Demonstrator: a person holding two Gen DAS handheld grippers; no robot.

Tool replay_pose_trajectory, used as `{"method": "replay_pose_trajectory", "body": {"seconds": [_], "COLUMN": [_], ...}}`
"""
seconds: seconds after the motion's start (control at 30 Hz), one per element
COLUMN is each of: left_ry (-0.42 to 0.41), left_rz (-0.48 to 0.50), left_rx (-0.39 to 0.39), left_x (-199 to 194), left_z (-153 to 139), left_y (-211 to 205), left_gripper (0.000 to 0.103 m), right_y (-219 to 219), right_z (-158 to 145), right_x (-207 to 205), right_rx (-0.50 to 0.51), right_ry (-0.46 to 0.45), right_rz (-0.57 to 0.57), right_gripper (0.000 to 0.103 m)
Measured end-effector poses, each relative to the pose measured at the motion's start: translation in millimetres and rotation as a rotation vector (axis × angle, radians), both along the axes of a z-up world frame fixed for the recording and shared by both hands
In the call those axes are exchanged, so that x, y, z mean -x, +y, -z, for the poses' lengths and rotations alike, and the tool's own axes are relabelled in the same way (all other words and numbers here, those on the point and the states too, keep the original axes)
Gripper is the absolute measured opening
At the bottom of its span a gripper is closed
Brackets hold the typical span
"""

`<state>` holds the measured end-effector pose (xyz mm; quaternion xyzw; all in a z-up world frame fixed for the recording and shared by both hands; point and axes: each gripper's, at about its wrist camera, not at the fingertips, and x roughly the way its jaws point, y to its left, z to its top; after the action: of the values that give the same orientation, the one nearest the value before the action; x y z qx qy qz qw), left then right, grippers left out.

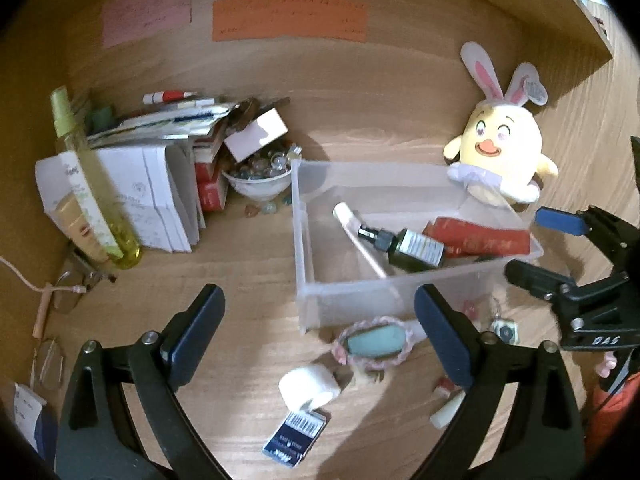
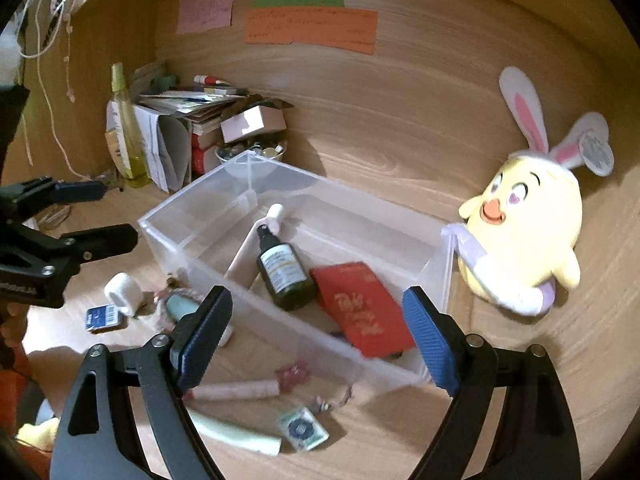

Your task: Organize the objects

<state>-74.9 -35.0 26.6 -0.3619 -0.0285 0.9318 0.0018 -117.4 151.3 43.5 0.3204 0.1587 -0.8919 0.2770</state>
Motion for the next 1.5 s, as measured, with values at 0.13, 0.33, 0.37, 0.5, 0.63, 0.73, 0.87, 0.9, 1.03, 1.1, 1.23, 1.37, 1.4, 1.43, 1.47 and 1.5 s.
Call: {"method": "replay_pose_trajectory", "body": {"seconds": [0.13,0.33,0.37,0.5,0.63,0.73,0.87,0.9,1.03,1.1,1.23,1.37,1.4,1.43,1.47,1.5], "left_ry": [-0.023,-0.074,-0.081,-0.109,-0.145,-0.169,-0.206,-0.215,-0.246,-0.248,-0.234,-0.216,-0.213,-0.21,-0.203,-0.197], "left_rz": [-0.011,-0.024,-0.025,-0.03,-0.028,-0.028,-0.03,-0.033,-0.042,-0.043,-0.028,-0.024,-0.022,-0.015,-0.006,-0.001], "left_rx": [0.011,0.008,0.007,0.005,-0.013,-0.015,-0.028,-0.03,-0.033,-0.035,-0.044,-0.021,-0.011,-0.006,-0.009,-0.011], "left_x": [-10,-23,-25,-34,-39,-42,-47,-47,-49,-50,-50,-48,-48,-47,-48,-48], "left_z": [9,24,26,37,48,57,69,72,82,84,84,83,83,83,83,83], "left_y": [-3,-9,-9,-12,-12,-12,-15,-16,-21,-23,-22,-18,-18,-17,-16,-16], "left_gripper": [0.097,0.097,0.097,0.097,0.097,0.097,0.097,0.097,0.097,0.097,0.096,0.08,0.078,0.077,0.076,0.075], "right_y": [7,17,19,29,40,49,54,54,54,54,53,49,47,46,45,43], "right_z": [2,5,6,14,25,36,51,54,66,70,78,81,81,81,81,82], "right_x": [-10,-23,-25,-30,-30,-29,-27,-26,-21,-17,-9,-6,-6,-7,-8,-8], "right_rx": [0.008,0.018,0.019,0.017,0.056,0.086,0.07,0.065,0.043,0.035,0.033,0.029,0.026,0.025,0.02,0.019], "right_ry": [-0.006,-0.011,-0.012,-0.036,-0.11,-0.178,-0.215,-0.22,-0.239,-0.249,-0.272,-0.282,-0.279,-0.277,-0.274,-0.271], "right_rz": [0.01,0.027,0.032,0.06,0.064,0.079,0.111,0.116,0.138,0.155,0.179,0.173,0.173,0.17,0.166,0.163], "right_gripper": [0.085,0.085,0.085,0.085,0.085,0.085,0.085,0.085,0.085,0.085,0.085,0.083,0.083,0.081,0.079,0.075]}}
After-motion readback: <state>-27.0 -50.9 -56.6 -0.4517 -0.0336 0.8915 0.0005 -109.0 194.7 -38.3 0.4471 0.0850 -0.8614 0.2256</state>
